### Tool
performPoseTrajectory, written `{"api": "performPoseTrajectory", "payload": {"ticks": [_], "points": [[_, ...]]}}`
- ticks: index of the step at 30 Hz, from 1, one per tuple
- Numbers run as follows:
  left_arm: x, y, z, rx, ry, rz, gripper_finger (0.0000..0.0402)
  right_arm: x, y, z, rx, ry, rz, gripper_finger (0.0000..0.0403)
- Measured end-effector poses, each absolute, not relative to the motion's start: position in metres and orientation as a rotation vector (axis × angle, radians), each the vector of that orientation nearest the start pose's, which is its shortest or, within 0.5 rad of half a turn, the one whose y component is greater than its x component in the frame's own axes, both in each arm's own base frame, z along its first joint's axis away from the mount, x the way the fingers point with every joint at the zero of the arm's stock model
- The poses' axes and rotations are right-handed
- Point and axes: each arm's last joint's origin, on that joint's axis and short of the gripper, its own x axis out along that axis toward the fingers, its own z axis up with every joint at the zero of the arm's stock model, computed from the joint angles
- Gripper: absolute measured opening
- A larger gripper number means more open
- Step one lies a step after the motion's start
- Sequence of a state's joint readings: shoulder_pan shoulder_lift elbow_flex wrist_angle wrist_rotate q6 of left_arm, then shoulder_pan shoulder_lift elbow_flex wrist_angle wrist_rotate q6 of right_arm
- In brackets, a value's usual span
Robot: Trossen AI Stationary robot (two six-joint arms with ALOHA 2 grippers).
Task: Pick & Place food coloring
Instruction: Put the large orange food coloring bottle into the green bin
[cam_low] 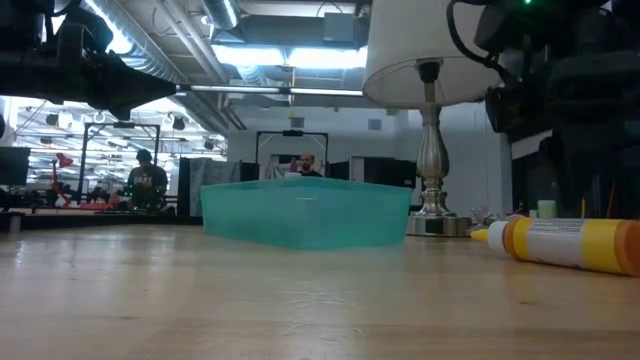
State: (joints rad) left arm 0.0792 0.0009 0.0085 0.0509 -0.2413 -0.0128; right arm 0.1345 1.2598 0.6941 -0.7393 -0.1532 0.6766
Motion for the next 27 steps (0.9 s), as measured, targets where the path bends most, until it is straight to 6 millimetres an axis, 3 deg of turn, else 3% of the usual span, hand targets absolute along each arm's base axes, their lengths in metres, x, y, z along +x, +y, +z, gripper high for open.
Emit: {"api": "performPoseTrajectory", "payload": {"ticks": [27], "points": [[0.095, 0.015, 0.171, -0.017, -0.061, 0.32, 0.0012, 0.217, 0.045, 0.145, 0.428, 1.469, -0.133, 0.0326]]}}
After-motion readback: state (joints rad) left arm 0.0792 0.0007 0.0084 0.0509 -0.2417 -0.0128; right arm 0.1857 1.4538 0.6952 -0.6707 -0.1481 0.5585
